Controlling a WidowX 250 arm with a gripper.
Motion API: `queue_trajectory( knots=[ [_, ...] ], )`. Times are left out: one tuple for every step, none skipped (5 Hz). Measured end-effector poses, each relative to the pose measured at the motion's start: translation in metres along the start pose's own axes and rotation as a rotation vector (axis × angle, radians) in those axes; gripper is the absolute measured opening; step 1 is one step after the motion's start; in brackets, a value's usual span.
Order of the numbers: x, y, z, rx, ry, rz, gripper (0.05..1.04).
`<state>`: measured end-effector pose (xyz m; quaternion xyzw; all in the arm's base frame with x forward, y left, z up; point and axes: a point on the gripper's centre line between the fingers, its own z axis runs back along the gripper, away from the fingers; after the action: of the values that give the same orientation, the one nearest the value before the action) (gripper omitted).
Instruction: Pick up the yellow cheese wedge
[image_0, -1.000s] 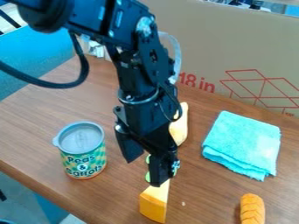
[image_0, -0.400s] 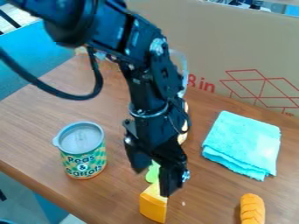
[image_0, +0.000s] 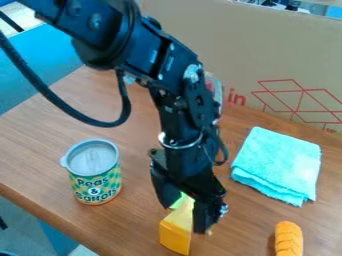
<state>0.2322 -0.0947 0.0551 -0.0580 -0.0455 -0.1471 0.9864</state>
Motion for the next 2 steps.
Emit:
queue_trajectory(
  knots=[
    [0.006, -0.002, -0.018, 0.006, 0.026, 0.038, 0.918],
    [0.010, 0.001, -0.028, 0.031, 0.045, 0.043, 0.654]
  ],
)
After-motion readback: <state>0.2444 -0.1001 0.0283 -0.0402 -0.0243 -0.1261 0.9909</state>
